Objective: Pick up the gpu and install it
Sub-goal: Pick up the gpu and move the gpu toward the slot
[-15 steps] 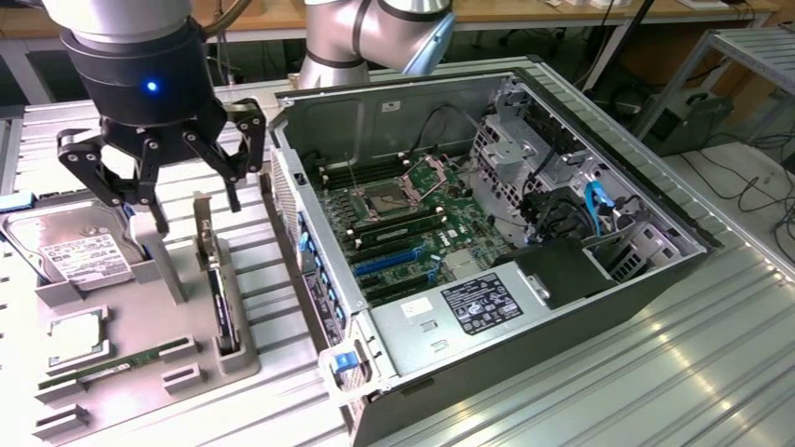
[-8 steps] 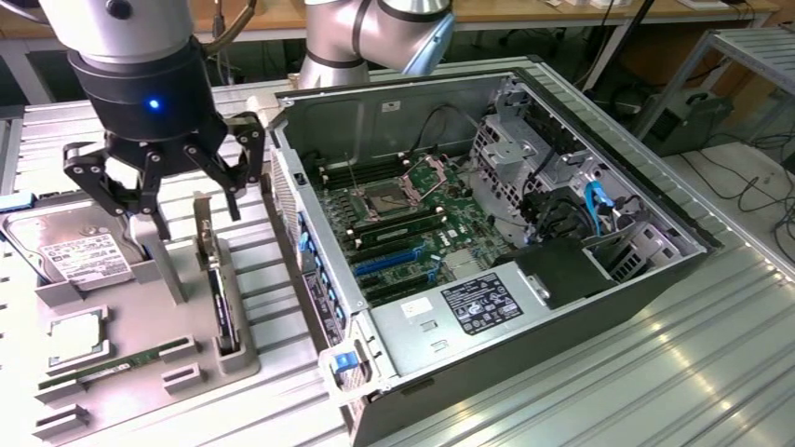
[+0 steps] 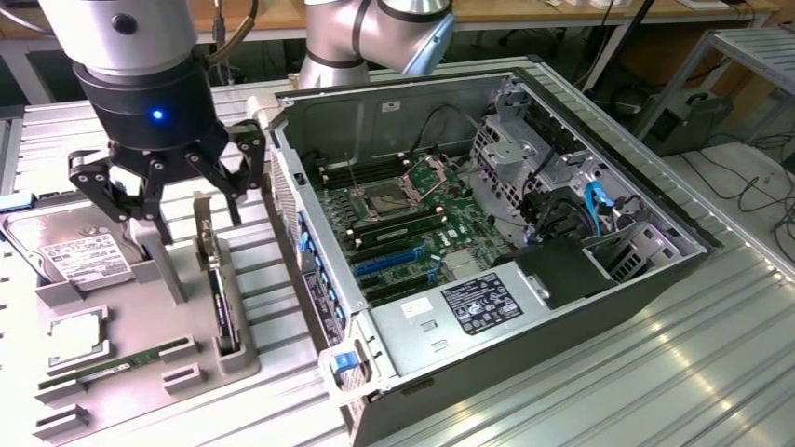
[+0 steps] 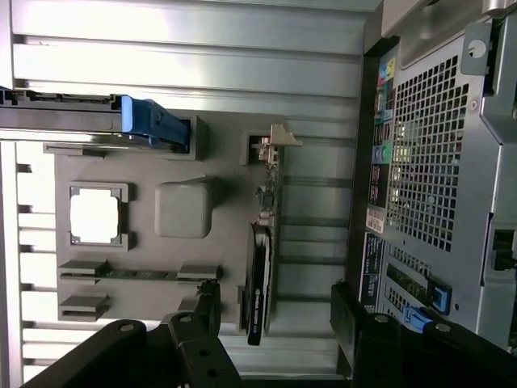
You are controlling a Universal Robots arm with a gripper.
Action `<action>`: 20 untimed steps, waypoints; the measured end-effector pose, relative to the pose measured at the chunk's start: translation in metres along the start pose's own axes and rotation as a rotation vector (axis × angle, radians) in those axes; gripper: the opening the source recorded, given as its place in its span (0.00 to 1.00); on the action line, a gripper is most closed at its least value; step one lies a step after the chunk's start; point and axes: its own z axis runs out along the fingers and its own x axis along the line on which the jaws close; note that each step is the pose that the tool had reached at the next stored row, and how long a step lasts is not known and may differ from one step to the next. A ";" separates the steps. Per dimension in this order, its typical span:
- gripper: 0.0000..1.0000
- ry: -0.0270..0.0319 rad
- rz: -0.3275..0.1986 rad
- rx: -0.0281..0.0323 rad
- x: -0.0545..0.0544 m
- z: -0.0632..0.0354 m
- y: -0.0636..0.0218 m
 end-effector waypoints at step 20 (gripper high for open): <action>0.66 -0.0008 0.000 0.0002 0.000 0.0176 0.0006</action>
